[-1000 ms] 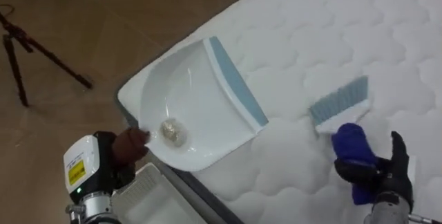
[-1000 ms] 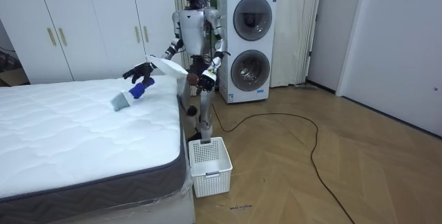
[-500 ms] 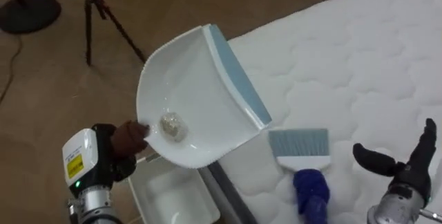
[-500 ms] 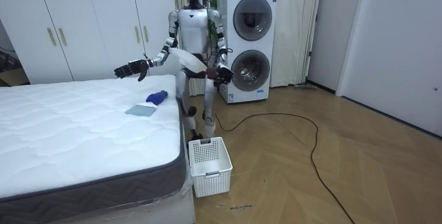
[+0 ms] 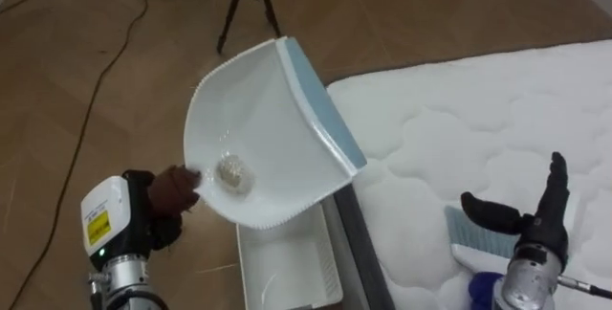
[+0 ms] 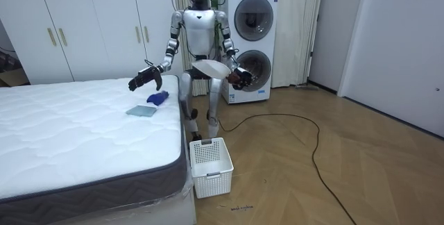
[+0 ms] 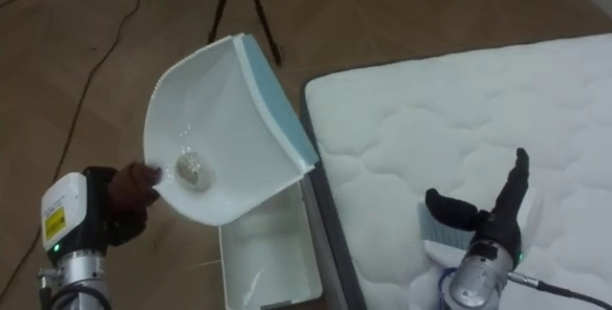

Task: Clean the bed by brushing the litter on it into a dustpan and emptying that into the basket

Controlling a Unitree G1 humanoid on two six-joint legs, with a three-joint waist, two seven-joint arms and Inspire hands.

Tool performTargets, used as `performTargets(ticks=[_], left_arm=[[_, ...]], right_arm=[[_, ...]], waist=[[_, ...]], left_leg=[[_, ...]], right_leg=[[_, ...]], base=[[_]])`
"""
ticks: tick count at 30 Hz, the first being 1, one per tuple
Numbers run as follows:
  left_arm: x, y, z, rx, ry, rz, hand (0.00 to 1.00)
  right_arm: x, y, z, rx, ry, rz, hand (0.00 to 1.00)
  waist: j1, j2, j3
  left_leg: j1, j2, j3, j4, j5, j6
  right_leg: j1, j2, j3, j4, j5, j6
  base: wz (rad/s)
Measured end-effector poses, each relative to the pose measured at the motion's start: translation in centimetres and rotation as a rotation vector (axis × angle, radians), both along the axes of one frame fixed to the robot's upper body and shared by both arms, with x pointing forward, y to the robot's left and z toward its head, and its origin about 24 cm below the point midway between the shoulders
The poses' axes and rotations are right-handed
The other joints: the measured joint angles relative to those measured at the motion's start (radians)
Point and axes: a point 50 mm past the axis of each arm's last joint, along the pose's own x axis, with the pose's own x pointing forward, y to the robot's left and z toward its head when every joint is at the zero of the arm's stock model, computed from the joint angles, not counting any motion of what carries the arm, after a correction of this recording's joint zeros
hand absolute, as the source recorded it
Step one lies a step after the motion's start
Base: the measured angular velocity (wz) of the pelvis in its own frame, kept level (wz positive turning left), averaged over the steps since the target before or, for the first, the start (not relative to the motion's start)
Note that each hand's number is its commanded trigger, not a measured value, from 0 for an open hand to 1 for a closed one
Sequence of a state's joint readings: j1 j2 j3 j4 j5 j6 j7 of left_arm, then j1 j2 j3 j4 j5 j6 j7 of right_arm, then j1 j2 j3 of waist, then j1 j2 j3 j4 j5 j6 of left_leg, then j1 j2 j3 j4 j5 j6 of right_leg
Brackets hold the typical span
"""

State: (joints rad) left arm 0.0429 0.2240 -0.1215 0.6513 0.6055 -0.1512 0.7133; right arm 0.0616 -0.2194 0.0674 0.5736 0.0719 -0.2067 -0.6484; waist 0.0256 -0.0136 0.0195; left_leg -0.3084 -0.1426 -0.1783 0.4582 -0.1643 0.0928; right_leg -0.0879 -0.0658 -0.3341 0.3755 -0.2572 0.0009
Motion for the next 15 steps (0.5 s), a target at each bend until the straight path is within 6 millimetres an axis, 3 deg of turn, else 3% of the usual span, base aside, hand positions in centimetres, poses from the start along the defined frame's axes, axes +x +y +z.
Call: performTargets(ticks=[3,7,12,15], left_arm=[[0.1,0.0,0.1,-0.002,-0.002,-0.003,1.0],[0.7,-0.2,0.2,-0.007,-0.008,-0.01,1.0],[1.7,-0.2,0.3,-0.002,-0.008,-0.021,1.0],[1.7,0.1,0.1,0.02,0.017,-0.031,1.0]], right_arm=[[0.0,0.0,-0.1,0.007,0.004,0.013,0.0],[0.1,0.0,0.0,0.013,-0.006,0.025,0.0],[0.7,0.3,0.4,0.011,-0.024,0.036,0.0],[0.7,0.6,0.3,-0.011,-0.014,0.064,0.0]], waist=[[-0.025,0.002,-0.0013],[-0.024,0.002,-0.0008],[-0.019,0.007,0.0007],[-0.039,0.013,0.0055]], left_leg=[[-0.011,0.0,0.017,0.007,-0.002,0.003],[-0.015,-0.003,0.014,0.01,-0.005,0.007],[-0.047,-0.015,0.025,0.046,-0.023,0.015],[-0.05,-0.034,-0.008,0.061,-0.024,0.025]], right_leg=[[0.005,-0.006,-0.026,0.003,-0.013,0.002],[-0.002,-0.012,-0.026,0.014,-0.019,0.004],[-0.059,-0.04,-0.021,0.109,-0.049,0.01],[-0.137,-0.052,0.045,0.239,-0.055,0.013]], base=[[0.27],[0.02],[-0.03],[0.21]])
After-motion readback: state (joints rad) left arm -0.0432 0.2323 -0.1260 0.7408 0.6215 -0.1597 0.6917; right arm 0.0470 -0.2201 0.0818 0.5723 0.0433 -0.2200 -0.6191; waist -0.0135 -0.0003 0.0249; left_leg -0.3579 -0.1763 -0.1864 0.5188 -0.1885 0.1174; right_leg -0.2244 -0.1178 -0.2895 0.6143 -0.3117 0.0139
